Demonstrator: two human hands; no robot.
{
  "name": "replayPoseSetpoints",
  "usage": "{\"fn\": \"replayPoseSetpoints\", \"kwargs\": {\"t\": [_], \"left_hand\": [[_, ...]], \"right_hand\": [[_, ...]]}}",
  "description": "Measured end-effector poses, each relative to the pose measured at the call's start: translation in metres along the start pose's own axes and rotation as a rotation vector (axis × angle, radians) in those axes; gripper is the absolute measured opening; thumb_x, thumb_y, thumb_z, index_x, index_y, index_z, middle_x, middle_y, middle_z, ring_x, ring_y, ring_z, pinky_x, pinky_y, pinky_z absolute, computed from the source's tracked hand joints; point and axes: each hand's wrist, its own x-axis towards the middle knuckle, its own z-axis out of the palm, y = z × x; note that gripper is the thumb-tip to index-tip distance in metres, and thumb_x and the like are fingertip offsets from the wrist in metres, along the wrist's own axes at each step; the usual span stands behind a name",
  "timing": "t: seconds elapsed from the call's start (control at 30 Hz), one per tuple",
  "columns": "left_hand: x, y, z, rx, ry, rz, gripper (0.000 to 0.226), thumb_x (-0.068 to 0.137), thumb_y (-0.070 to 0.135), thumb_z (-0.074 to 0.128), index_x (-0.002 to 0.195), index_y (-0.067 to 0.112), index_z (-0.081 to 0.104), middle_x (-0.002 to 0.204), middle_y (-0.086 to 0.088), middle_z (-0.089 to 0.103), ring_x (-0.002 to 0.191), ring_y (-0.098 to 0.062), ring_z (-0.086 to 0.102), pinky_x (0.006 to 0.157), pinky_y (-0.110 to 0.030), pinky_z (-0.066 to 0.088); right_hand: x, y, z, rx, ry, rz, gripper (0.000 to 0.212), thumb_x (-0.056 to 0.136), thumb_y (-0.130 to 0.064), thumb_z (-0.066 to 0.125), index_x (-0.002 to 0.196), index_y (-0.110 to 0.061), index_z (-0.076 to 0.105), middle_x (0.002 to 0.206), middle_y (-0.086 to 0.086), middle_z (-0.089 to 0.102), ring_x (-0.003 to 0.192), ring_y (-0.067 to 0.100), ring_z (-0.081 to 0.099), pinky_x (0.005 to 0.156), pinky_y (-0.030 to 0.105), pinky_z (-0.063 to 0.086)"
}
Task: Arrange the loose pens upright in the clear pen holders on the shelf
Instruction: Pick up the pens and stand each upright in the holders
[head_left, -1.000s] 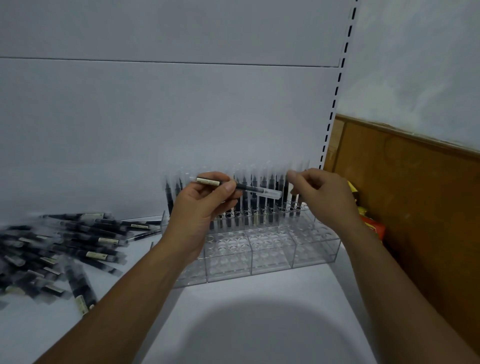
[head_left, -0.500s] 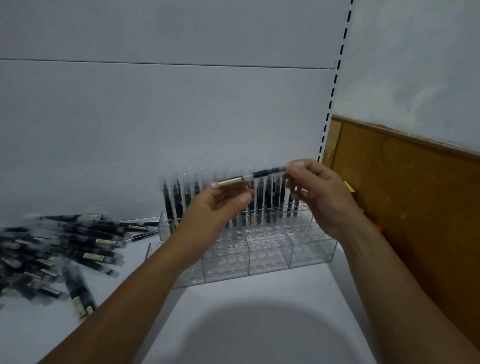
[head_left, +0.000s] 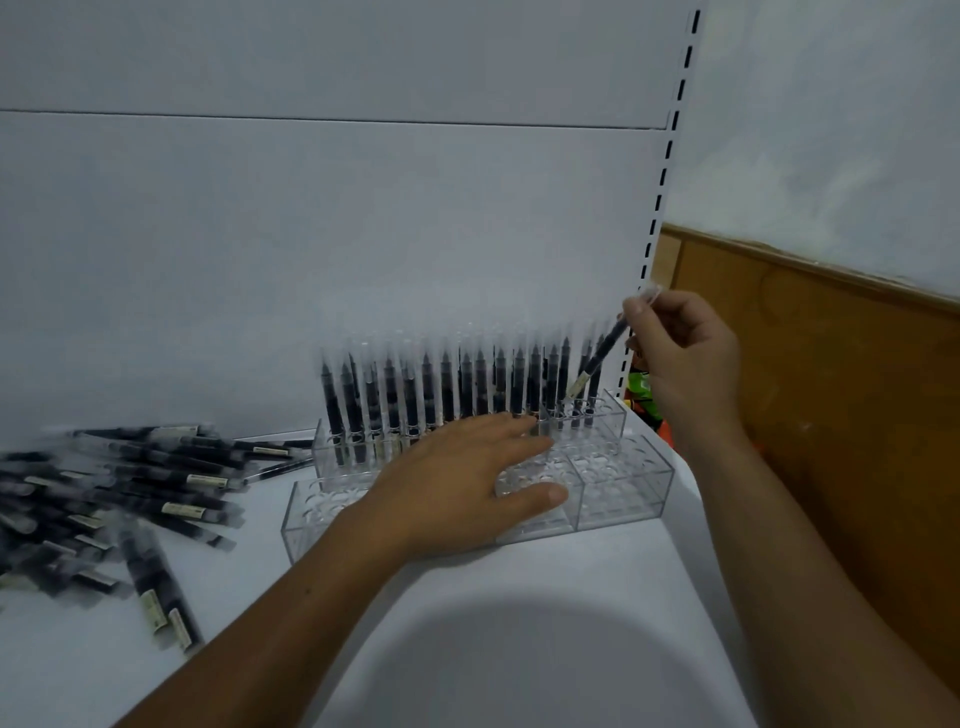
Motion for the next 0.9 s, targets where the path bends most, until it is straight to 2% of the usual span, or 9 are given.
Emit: {"fn": "replayPoseSetpoints", "kwargs": {"t": [0.03, 0.13, 0.27, 0.43, 0.67, 0.8, 0.9], "left_hand": [[0.0, 0.0, 0.0, -0.002, -0.004, 0.001, 0.074, 0.081, 0.078, 0.021, 0.147, 0.046, 0.024, 0.157, 0.022, 0.015, 0.144, -0.001, 0.012, 0.118, -0.035, 0.013], [0.0, -0.001, 0.0, -0.005, -0.01, 0.002, 0.074, 0.08, 0.079, 0.021, 0.147, 0.047, 0.024, 0.157, 0.023, 0.015, 0.144, -0.001, 0.011, 0.119, -0.036, 0.013], [0.001, 0.0, 0.0, -0.011, -0.002, 0.01, 0.071, 0.083, 0.077, 0.025, 0.147, 0.046, 0.024, 0.156, 0.024, 0.017, 0.144, 0.001, 0.01, 0.116, -0.032, 0.012], [0.001, 0.0, -0.001, -0.009, -0.001, 0.017, 0.069, 0.085, 0.075, 0.027, 0.146, 0.046, 0.025, 0.155, 0.025, 0.019, 0.144, 0.002, 0.01, 0.118, -0.034, 0.013], [0.0, 0.0, 0.003, -0.002, 0.013, 0.02, 0.068, 0.085, 0.076, 0.029, 0.146, 0.044, 0.028, 0.153, 0.025, 0.026, 0.143, 0.002, 0.012, 0.117, -0.036, 0.018], [0.0, 0.003, 0.001, 0.028, 0.028, 0.058, 0.067, 0.089, 0.071, 0.032, 0.147, 0.038, 0.031, 0.153, 0.02, 0.03, 0.144, -0.004, 0.018, 0.117, -0.033, 0.018], [-0.002, 0.004, -0.007, 0.096, -0.014, 0.07, 0.069, 0.09, 0.071, 0.031, 0.149, 0.035, 0.027, 0.156, 0.015, 0.026, 0.144, -0.009, 0.019, 0.118, -0.035, 0.014]], "right_hand": [[0.001, 0.001, 0.001, -0.018, -0.017, -0.018, 0.003, 0.092, -0.019, 0.066, 0.095, -0.019, 0.067, 0.083, -0.004, 0.066, 0.068, -0.001, 0.06, 0.065, 0.017, 0.053], [0.002, 0.004, 0.003, -0.07, -0.045, -0.069, 0.012, 0.092, -0.02, 0.067, 0.087, -0.031, 0.064, 0.08, -0.008, 0.065, 0.071, 0.009, 0.059, 0.067, 0.026, 0.053], [0.005, 0.012, 0.009, -0.162, -0.088, -0.09, 0.003, 0.09, -0.024, 0.069, 0.092, -0.022, 0.067, 0.081, -0.01, 0.066, 0.071, 0.003, 0.059, 0.066, 0.025, 0.051], [0.002, 0.023, 0.012, -0.453, -0.309, -0.041, 0.017, 0.09, -0.032, 0.068, 0.091, -0.015, 0.069, 0.083, -0.002, 0.067, 0.077, 0.013, 0.06, 0.065, 0.026, 0.048], [-0.008, 0.024, 0.011, -0.603, -0.355, -0.019, 0.016, 0.089, -0.034, 0.069, 0.094, -0.019, 0.067, 0.081, -0.009, 0.063, 0.077, 0.012, 0.06, 0.066, 0.028, 0.048], [-0.008, 0.016, -0.003, -0.633, -0.405, 0.026, 0.021, 0.089, -0.037, 0.068, 0.105, -0.022, 0.068, 0.089, -0.01, 0.064, 0.083, 0.01, 0.06, 0.075, 0.034, 0.053], [-0.008, 0.005, -0.013, -0.687, -0.409, 0.008, 0.024, 0.092, -0.043, 0.063, 0.107, -0.025, 0.069, 0.092, -0.011, 0.065, 0.083, 0.008, 0.06, 0.076, 0.033, 0.054]]}}
